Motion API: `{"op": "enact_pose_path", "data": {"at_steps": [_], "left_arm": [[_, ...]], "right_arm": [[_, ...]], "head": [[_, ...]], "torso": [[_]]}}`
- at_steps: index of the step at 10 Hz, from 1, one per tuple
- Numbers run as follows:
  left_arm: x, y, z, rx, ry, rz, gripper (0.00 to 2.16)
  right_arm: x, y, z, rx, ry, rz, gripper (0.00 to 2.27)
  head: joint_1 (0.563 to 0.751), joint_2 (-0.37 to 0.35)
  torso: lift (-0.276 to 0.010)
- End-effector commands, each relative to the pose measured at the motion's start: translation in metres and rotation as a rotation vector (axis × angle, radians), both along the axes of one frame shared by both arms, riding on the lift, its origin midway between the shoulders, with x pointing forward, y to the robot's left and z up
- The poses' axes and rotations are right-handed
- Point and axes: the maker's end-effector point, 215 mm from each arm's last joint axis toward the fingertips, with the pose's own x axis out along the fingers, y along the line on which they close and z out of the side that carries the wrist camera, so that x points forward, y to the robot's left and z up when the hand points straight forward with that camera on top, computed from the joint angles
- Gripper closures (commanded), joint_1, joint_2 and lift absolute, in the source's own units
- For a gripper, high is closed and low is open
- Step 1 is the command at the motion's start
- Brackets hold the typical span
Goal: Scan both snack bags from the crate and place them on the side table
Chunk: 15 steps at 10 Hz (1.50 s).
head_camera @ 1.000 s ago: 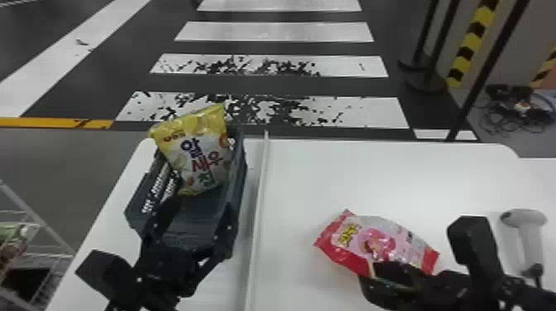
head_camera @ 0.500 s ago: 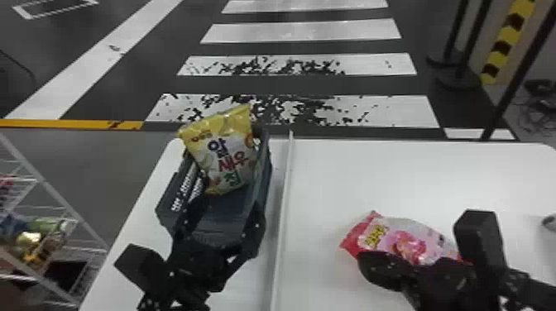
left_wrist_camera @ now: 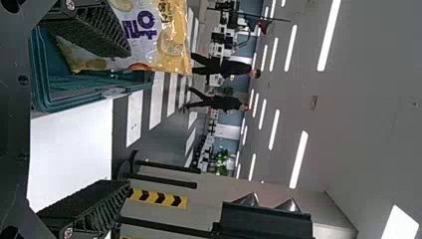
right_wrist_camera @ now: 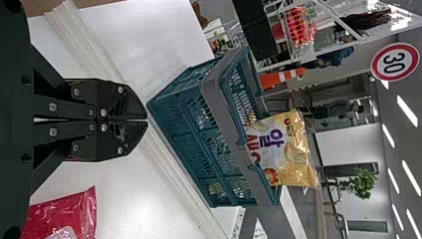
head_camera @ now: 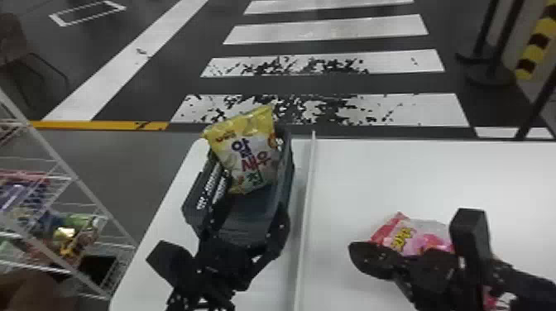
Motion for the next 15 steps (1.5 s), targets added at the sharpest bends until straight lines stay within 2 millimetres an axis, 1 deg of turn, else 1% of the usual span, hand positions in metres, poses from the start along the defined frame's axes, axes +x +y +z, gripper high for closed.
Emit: {"op": "enact_pose_path", "data": {"at_steps": [1,4,6,8,10,12,15], "left_arm": [[0.000,0.000,0.000,0.001,0.000,-0.001,0.08],[0.001,0.000,0.000,0.001,0.001,-0.001,0.08],[0.001,0.002,0.001,0.002,0.000,0.001,0.08],[0.000,0.002,-0.001,0.003,0.003,0.003,0.08],[0.000,0.004,-0.001,0.002,0.004,0.006,0.08],[-0.001,0.006,-0.002,0.004,0.006,0.009,0.08],[-0.001,0.006,-0.002,0.004,0.006,0.009,0.08]], "right_arm": [[0.008,0.001,-0.011,-0.006,0.008,0.017,2.25],[0.006,0.012,-0.041,-0.066,0.047,0.092,2.25],[0.014,0.016,-0.059,-0.105,0.059,0.109,2.25],[0.029,0.017,-0.064,-0.143,0.026,0.098,2.25],[0.048,0.011,-0.066,-0.179,-0.011,0.067,2.25],[0.065,-0.003,-0.074,-0.252,-0.045,0.020,2.25],[0.082,-0.024,-0.089,-0.373,-0.094,-0.039,2.25]], "head": [[0.695,0.211],[0.695,0.218],[0.695,0.226],[0.695,0.229],[0.695,0.227],[0.695,0.213],[0.695,0.186]], "torso": [[-0.095],[-0.095],[-0.095],[-0.095],[-0.095],[-0.095],[-0.095]]}}
